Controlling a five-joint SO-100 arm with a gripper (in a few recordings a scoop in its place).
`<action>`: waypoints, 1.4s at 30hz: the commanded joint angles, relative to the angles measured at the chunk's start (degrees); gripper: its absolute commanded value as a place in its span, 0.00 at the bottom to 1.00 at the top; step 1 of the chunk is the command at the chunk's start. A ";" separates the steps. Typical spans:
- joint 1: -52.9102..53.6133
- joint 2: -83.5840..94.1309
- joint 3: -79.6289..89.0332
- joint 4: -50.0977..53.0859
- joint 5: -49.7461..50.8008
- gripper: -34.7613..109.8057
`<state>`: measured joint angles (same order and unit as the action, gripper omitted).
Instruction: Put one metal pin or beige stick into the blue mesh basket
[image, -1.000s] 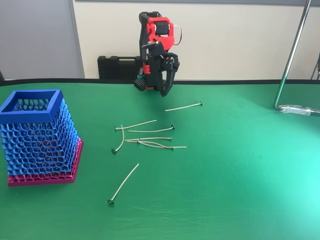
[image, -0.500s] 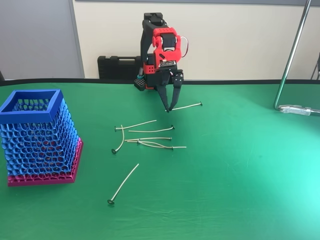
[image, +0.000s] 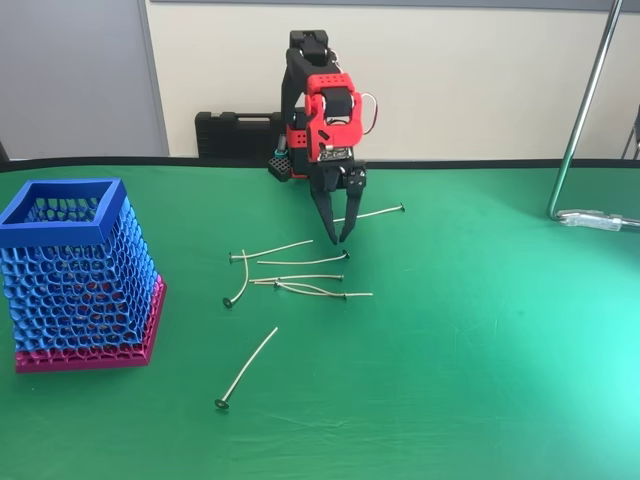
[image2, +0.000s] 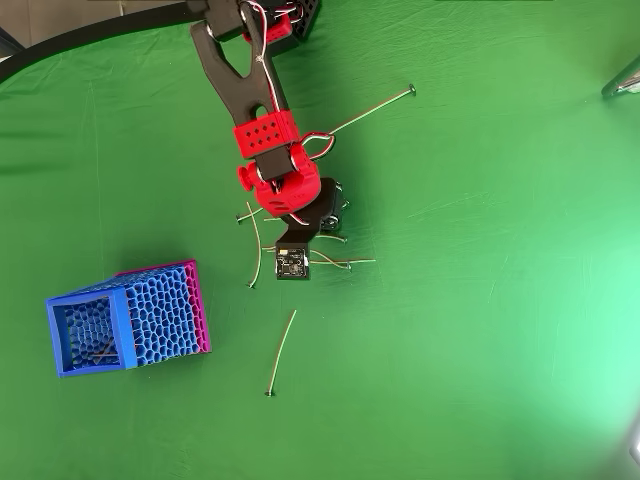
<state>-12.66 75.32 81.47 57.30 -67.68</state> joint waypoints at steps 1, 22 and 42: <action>-0.62 0.18 0.88 -4.04 1.49 0.31; -0.88 -3.87 3.25 -8.26 2.55 0.32; -0.26 -8.09 -0.26 -8.96 1.49 0.32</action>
<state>-13.18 66.88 83.67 48.96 -65.74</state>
